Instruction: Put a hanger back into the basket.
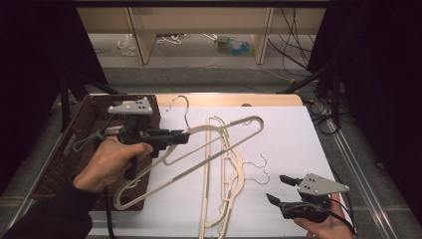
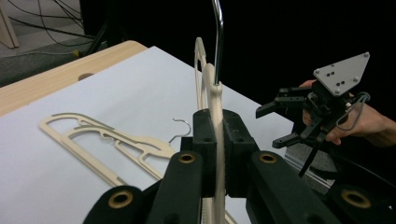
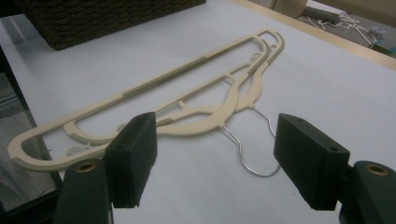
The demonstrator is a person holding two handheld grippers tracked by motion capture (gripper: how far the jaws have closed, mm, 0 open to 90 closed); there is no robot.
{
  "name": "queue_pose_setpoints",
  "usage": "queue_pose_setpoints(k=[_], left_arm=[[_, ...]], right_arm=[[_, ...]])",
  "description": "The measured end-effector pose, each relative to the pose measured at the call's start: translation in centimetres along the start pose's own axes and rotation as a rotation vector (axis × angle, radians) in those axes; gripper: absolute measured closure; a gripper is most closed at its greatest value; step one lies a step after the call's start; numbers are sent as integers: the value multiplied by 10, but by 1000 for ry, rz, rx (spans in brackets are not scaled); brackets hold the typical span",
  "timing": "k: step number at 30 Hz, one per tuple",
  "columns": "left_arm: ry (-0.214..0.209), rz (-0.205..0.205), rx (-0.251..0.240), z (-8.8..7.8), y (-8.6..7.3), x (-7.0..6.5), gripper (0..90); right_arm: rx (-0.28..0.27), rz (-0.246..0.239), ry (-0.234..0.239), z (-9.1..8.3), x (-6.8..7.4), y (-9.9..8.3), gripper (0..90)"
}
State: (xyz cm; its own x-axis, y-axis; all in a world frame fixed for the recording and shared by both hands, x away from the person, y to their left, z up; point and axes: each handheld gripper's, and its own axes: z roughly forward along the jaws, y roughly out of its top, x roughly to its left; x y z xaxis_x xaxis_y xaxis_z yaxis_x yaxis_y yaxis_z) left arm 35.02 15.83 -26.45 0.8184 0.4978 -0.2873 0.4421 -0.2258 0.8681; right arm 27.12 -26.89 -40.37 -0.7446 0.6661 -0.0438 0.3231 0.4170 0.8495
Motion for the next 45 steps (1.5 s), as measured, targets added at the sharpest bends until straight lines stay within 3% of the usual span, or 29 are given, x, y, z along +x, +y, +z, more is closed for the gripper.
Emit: queue_pose_setpoints(k=[4,9,13,25,31,39,45], left_arm=[[24,-12,-20,-19,0,9,855],[93,1,-51,-51,2,24,855],[155,-22,-56,-74,1,42,855],[338,-84,19,-129,-7,96,854],[403,-96,42,-144,-10,117,854],[446,-111,64,-152,-19,142,854],[471,-126,39,-159,-27,159,854]], right_arm=[[-4,-1,-1,1,0,0,313],[-6,-9,1,2,1,0,313],[1,-9,2,3,0,0,313],[18,-7,20,9,2,-1,314],[23,-8,27,11,3,-1,317],[17,-14,35,12,3,-1,318],[18,-15,39,12,3,-2,317]])
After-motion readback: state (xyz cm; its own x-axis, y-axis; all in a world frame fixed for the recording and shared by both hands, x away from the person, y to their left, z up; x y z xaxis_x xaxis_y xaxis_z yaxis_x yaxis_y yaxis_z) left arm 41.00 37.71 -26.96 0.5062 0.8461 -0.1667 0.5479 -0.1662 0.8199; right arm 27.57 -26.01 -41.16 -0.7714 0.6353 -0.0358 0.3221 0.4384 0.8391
